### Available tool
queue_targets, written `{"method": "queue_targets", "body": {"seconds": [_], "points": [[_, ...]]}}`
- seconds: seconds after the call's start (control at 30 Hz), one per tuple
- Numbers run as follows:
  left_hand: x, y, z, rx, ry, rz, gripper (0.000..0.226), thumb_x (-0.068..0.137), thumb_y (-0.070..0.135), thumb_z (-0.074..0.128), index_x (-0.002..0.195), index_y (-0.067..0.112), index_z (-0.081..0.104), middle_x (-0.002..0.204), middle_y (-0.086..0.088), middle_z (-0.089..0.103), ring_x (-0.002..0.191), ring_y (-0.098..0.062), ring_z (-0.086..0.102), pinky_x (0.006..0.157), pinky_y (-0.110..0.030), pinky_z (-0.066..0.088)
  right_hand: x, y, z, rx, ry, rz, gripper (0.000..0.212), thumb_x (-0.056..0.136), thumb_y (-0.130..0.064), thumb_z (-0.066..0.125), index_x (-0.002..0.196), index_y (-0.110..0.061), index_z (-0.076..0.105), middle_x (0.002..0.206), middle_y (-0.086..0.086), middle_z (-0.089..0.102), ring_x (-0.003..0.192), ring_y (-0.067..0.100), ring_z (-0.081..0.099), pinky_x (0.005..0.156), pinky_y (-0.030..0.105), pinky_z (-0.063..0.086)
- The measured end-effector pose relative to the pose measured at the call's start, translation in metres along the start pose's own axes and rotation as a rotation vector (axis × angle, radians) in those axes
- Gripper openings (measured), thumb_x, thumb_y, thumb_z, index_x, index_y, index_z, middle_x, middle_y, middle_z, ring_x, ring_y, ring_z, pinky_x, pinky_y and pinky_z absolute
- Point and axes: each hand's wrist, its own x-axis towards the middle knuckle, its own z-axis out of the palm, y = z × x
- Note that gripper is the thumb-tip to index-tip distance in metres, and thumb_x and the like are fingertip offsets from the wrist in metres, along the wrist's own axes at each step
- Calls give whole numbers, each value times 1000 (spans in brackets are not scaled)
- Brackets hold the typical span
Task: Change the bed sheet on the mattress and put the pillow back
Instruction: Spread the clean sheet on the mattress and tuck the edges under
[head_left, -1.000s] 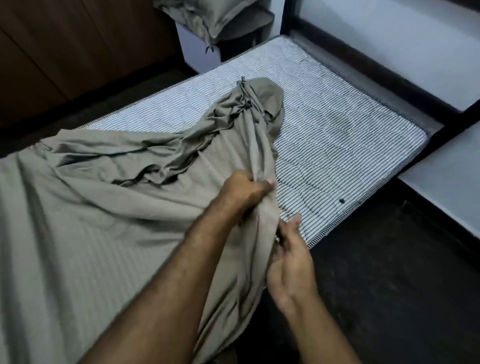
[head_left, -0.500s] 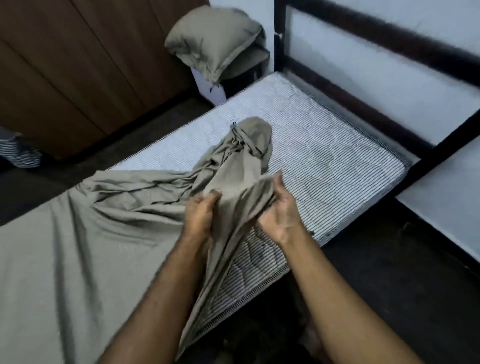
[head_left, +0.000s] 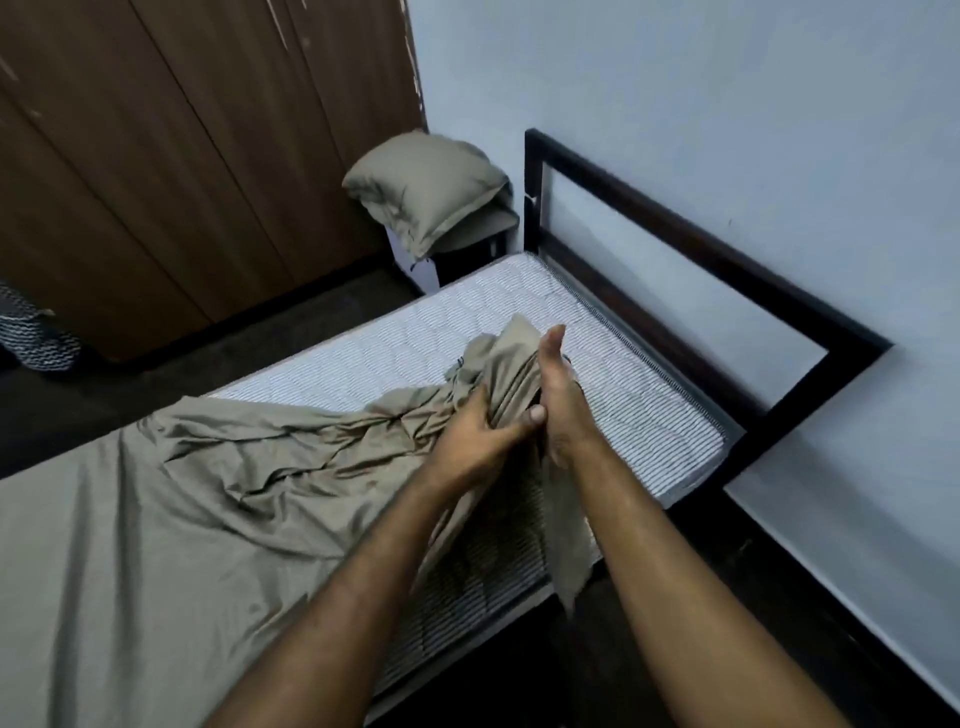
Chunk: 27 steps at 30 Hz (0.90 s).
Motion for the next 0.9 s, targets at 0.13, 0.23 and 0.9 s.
{"method": "queue_targets", "body": {"seconds": [0.13,0.23,0.9], "points": [[49,21,-22,321,186,144,21,64,31,67,84,31,60,72,16,65,80,-16,67,65,-24,47,42,-33,-18,76,59,-27,98,70,-93,49,111,-8,75,114,16,74,112,30,70,103,48,51],[77,43,-28,336,309,136,24,64,32,55,87,29,64,67,8,67,70,-21,65,61,-36,51,67,-59,-11,166,104,-59,84,84,-82,41,112,-10,74,117,16,73,112,26,69,98,41,52],[158,100,-27,-718,-79,-139,9,96,9,59,102,4,63,77,-8,62,61,-13,59,58,-23,51,263,-150,25,-107,-207,253,11,85,-16,61,85,-6,57,65,10,59,58,23,60,61,28,57]]}}
